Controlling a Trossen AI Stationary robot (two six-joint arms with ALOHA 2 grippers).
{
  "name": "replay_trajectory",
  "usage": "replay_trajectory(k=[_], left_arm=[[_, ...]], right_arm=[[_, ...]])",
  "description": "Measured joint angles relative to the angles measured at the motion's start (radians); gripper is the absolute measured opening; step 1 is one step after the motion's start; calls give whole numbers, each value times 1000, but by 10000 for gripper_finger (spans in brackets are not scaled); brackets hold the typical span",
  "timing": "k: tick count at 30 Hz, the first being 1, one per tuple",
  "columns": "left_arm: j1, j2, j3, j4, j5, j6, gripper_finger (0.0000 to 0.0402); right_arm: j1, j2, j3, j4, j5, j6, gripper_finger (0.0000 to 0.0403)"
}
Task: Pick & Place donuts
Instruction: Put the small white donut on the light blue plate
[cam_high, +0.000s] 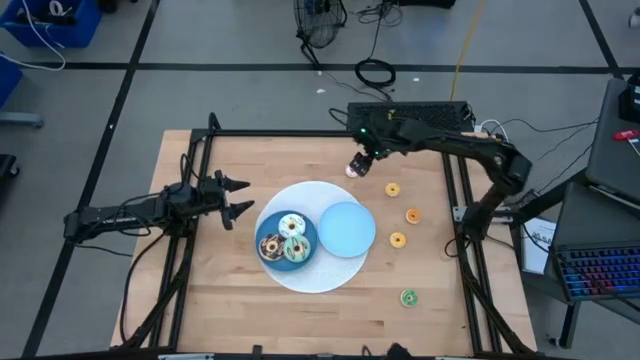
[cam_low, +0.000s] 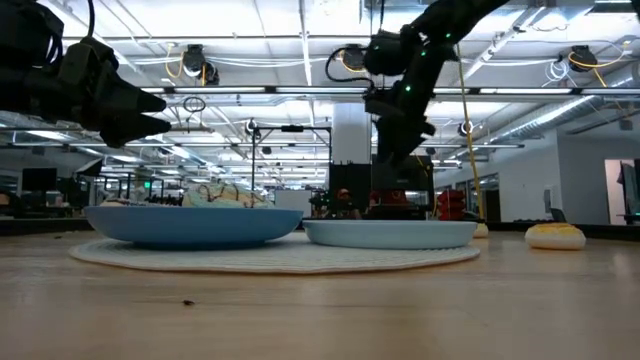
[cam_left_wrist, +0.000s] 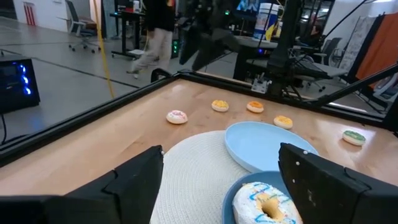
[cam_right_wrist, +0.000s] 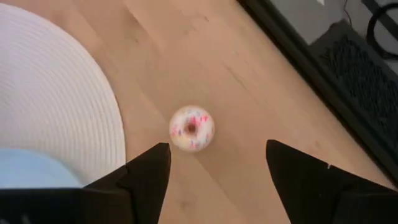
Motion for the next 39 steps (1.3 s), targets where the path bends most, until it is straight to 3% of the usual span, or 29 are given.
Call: replay_trajectory(k=[12, 25, 31, 39], left_arm=[[0, 0, 0, -1, 0, 1, 313], [0, 0, 0, -1, 0, 1, 311], [0, 0, 0, -1, 0, 1, 315], [0, 0, 0, -1, 0, 1, 316]], right_arm=[[0, 281, 49, 46, -57, -14, 267], [-6, 371, 52, 110, -79, -25, 261], [-6, 360, 49, 111, -76, -58, 213], [1, 334, 47, 146, -94, -83, 86]])
